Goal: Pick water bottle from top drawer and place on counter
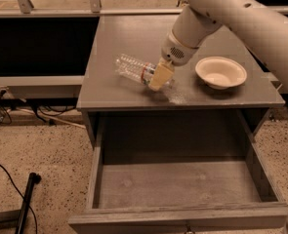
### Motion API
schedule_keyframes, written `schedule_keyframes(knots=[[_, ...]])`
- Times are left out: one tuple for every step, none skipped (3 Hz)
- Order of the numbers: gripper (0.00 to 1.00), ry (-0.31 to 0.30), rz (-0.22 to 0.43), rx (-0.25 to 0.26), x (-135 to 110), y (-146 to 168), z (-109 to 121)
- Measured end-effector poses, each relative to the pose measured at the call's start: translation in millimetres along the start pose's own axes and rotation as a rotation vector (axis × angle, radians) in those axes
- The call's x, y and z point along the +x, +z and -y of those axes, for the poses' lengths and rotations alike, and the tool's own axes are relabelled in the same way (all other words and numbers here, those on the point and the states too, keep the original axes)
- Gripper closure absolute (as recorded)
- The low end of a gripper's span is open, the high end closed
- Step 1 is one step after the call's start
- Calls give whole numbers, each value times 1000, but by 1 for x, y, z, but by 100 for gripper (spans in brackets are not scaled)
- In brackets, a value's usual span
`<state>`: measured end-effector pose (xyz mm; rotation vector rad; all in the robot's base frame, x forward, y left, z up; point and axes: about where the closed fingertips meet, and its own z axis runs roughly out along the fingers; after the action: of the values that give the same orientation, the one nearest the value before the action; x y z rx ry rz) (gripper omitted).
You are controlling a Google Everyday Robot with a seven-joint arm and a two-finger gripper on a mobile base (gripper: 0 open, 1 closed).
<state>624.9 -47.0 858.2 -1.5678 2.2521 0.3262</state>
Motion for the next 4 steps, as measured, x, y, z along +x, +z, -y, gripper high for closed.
schedule_keyframes(knots=[[8,-2,-1,-4,-1,3,0],[0,-2,-1,-6,-1,4,-1],[0,-3,-1,-6,-1,4,-1],[0,-41,11,28,-10,-15,-5]])
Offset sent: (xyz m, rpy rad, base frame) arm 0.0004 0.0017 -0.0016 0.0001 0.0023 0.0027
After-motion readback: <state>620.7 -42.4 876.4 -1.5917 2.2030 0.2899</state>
